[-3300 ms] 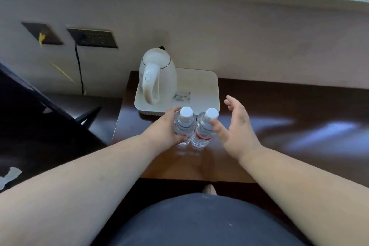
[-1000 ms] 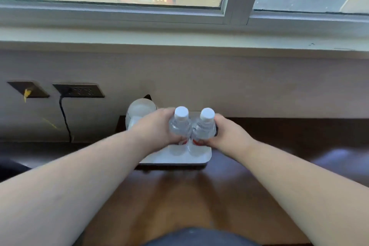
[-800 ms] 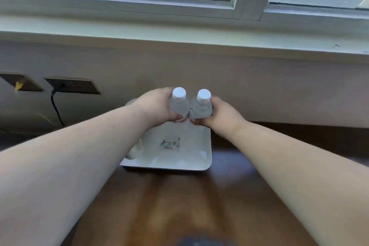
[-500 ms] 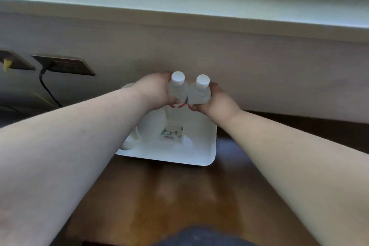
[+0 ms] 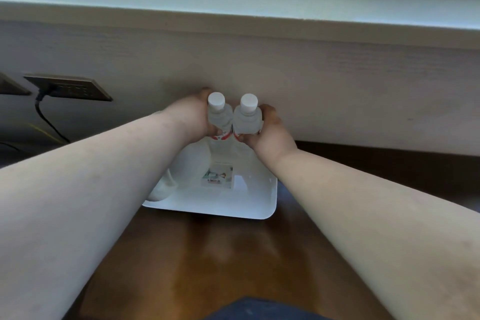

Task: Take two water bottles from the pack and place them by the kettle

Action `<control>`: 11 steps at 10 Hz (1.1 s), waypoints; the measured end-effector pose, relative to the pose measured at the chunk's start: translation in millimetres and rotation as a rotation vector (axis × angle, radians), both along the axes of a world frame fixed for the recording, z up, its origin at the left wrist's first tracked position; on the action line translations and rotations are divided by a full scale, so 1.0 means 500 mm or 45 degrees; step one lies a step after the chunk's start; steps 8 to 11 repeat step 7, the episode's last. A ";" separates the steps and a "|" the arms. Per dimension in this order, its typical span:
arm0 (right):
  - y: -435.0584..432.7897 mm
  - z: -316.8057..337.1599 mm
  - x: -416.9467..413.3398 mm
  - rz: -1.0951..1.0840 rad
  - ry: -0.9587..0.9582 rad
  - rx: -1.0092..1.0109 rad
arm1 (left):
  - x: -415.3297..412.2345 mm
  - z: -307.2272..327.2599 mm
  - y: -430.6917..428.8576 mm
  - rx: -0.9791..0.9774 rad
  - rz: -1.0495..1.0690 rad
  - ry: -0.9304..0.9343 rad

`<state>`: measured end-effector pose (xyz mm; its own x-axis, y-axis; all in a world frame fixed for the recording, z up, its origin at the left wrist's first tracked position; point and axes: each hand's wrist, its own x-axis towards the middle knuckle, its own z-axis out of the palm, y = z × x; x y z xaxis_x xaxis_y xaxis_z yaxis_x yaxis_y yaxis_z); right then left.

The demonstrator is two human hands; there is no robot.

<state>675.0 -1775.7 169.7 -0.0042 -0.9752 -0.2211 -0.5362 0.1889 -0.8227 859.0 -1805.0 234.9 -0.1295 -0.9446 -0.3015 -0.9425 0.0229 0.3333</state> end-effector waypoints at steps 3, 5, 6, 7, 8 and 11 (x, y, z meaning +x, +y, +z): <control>0.006 0.022 -0.002 0.036 -0.038 0.063 | 0.001 0.023 0.039 -0.068 0.139 -0.228; 0.060 0.098 -0.041 0.051 0.173 0.094 | 0.017 0.038 0.115 -0.241 0.104 -0.260; 0.099 0.152 -0.057 0.057 0.272 0.002 | 0.036 0.073 0.152 -0.269 0.100 -0.021; 0.156 0.222 -0.057 0.038 0.368 -0.096 | 0.048 0.126 0.201 -0.285 0.033 0.047; 0.156 0.222 -0.057 0.038 0.368 -0.096 | 0.048 0.126 0.201 -0.285 0.033 0.047; 0.156 0.222 -0.057 0.038 0.368 -0.096 | 0.048 0.126 0.201 -0.285 0.033 0.047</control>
